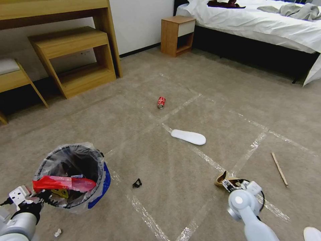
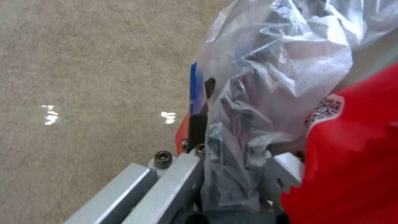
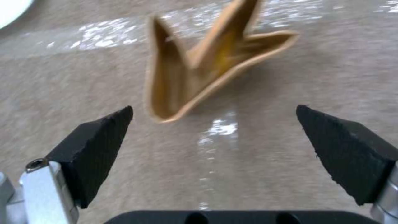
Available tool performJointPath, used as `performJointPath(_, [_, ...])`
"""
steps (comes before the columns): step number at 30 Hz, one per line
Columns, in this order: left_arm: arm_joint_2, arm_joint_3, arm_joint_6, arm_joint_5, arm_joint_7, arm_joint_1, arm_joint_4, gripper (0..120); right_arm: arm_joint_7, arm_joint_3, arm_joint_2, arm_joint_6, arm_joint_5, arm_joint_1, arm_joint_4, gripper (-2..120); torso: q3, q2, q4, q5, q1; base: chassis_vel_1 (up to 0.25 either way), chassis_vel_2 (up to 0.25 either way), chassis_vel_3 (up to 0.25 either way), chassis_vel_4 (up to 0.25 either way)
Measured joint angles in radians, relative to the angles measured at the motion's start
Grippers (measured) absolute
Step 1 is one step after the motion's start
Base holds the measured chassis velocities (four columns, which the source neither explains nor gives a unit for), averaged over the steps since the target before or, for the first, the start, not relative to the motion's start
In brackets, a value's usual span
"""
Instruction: Pick up the trash bin and place the garbage on the floor into it.
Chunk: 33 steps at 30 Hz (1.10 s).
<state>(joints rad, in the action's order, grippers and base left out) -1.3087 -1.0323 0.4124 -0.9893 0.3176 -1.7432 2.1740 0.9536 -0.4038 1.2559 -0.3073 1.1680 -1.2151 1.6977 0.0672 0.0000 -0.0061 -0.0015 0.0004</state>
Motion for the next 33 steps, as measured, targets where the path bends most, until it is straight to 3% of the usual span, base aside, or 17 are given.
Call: performJointPath(33, [-0.030,0.019,-0.030,0.018,-0.024,-0.030,-0.013,0,-0.064,0.015,0.093,0.065,-0.089,0.190,-0.301,96,0.000,0.000,-0.0001,0.0001,0.000,0.000,0.000,0.000,0.000])
